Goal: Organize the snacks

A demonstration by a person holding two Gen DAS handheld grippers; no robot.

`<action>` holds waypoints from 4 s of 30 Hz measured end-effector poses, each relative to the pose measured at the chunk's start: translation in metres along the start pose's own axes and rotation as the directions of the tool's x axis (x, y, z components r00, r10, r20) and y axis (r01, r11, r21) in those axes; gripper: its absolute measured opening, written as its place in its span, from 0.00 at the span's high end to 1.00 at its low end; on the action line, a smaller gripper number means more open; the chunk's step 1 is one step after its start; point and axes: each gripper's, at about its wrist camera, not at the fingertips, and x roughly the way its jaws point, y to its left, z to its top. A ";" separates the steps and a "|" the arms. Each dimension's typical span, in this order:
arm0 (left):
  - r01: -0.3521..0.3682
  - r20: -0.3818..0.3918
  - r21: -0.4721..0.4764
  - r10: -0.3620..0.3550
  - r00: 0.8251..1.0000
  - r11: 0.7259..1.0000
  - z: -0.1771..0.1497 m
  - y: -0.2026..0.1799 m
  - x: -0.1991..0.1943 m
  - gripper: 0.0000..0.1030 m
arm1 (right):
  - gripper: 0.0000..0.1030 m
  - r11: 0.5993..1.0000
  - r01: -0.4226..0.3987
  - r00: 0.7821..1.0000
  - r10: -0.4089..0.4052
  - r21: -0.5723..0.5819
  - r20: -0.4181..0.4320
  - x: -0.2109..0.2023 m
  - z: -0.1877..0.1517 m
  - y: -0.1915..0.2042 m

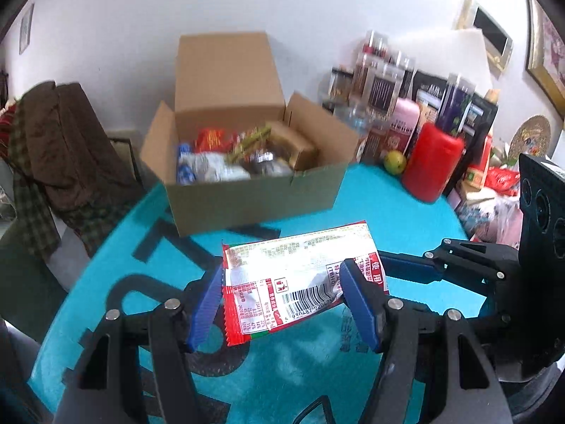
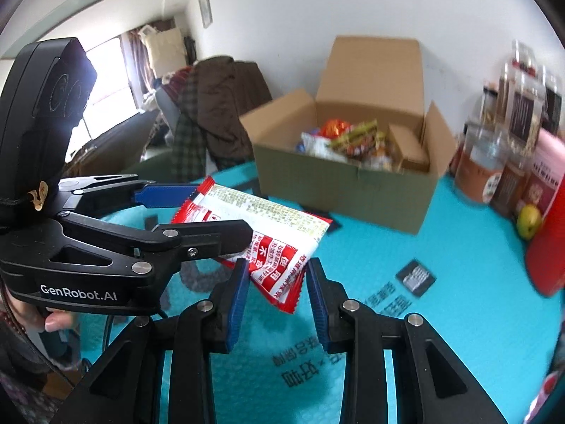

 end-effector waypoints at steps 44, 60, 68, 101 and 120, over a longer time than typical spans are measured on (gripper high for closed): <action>-0.081 0.291 0.047 0.064 0.955 0.996 0.193 0.044 0.070 0.37 | 0.68 0.982 0.123 0.954 -0.078 -0.140 0.290 0.034 0.185 -0.079; -0.147 0.135 0.044 0.140 0.981 0.988 0.188 0.066 0.151 0.37 | 0.68 0.996 0.043 0.986 -0.031 -0.072 0.162 0.125 0.181 -0.121; -0.147 0.044 0.058 0.145 0.988 0.987 0.182 0.063 0.176 0.37 | 0.68 0.998 0.051 0.998 -0.050 -0.022 0.034 0.147 0.178 -0.134; -0.306 0.101 0.022 0.303 0.948 0.952 0.191 0.047 0.104 0.37 | 0.61 0.983 0.182 0.983 -0.182 0.001 0.033 0.110 0.190 -0.116; -0.308 0.240 -0.029 0.305 0.922 0.951 0.156 -0.001 -0.035 0.35 | 0.50 0.964 0.267 0.937 -0.263 0.015 0.229 -0.046 0.180 -0.051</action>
